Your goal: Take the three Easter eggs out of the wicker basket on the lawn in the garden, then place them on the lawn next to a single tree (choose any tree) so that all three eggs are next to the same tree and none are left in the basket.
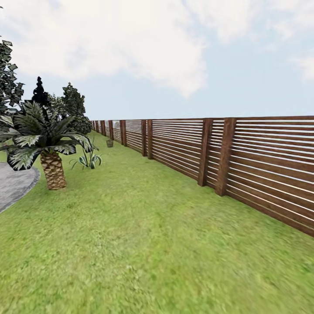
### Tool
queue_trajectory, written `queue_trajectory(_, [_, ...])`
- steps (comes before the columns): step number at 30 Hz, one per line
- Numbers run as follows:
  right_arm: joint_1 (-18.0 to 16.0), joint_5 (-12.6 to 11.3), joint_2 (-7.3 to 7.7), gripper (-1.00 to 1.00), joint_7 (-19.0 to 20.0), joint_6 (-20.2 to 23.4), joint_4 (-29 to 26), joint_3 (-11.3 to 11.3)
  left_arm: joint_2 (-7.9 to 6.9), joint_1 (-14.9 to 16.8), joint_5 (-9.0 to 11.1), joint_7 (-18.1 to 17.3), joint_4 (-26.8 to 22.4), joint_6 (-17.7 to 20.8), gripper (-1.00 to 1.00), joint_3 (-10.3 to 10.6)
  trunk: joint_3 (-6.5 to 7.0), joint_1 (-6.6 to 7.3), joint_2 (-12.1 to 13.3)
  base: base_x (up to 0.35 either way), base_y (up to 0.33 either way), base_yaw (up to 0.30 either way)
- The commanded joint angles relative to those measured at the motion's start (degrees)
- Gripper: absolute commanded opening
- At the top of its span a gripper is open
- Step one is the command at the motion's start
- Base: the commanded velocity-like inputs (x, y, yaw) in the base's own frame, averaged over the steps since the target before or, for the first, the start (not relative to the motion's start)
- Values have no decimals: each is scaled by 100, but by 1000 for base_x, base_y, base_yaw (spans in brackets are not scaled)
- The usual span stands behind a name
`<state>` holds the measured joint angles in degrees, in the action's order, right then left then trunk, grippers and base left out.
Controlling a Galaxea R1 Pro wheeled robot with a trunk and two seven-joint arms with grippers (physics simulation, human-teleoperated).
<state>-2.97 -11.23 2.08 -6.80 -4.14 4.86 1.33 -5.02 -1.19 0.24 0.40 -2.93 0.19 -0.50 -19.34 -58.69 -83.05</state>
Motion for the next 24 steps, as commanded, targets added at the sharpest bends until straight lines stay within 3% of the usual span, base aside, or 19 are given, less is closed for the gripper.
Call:
queue_trajectory(1, [-10, -42, 1, 100, 3, -43, 24, 16, 1, -5, 2, 4, -14, 2, 100, -4, -5, -4, -3, 318, 0, 0])
queue_trajectory(24, [-10, -37, 30, 100, 3, -43, 24, 16, 0, -5, 2, 4, -15, 2, 100, -5, -5, -4, -3, 318, 0, 0])
